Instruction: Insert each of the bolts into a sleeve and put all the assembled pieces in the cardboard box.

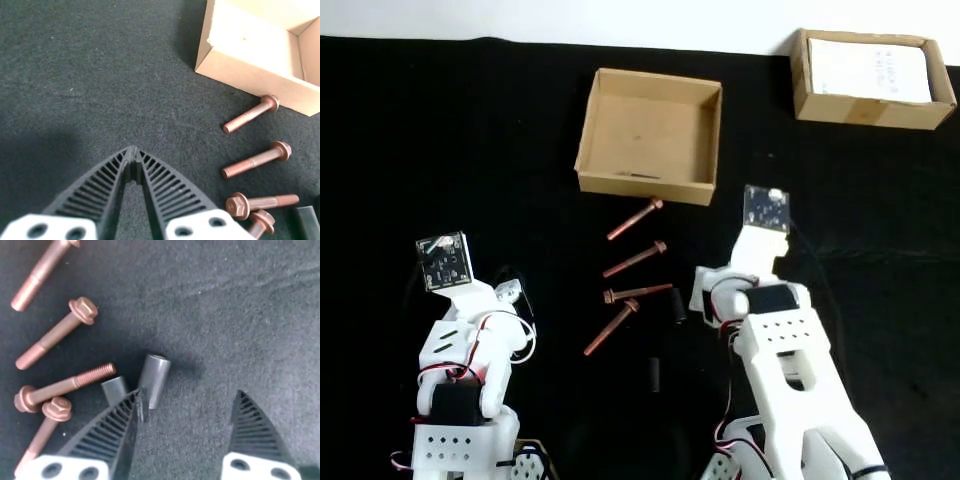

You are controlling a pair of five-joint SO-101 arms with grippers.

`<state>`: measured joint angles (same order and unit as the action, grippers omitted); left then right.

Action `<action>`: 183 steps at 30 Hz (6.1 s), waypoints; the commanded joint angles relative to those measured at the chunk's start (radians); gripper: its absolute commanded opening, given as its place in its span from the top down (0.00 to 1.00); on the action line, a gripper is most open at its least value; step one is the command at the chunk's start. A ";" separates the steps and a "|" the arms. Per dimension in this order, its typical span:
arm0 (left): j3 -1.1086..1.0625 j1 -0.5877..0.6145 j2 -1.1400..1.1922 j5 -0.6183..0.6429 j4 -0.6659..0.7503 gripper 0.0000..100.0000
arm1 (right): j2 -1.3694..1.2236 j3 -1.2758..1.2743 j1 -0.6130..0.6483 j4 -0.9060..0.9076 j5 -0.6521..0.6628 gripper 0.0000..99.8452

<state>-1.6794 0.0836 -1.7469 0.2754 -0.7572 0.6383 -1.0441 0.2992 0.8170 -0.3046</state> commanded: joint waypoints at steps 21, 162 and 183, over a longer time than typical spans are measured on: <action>-0.021 0.013 -0.001 -0.006 -0.003 0.99 | -0.487 0.122 0.004 -0.174 -0.140 0.99; 1.842 -0.421 1.196 -0.660 -0.888 0.99 | 1.187 -0.008 -0.125 0.384 0.239 0.99; 0.759 -0.456 0.503 -0.126 0.114 0.99 | 1.187 -0.294 -0.054 -0.028 0.195 0.99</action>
<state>-0.9490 -0.3629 -1.2820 0.0667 -0.6820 1.8197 -1.3111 0.2378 0.8631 -0.1005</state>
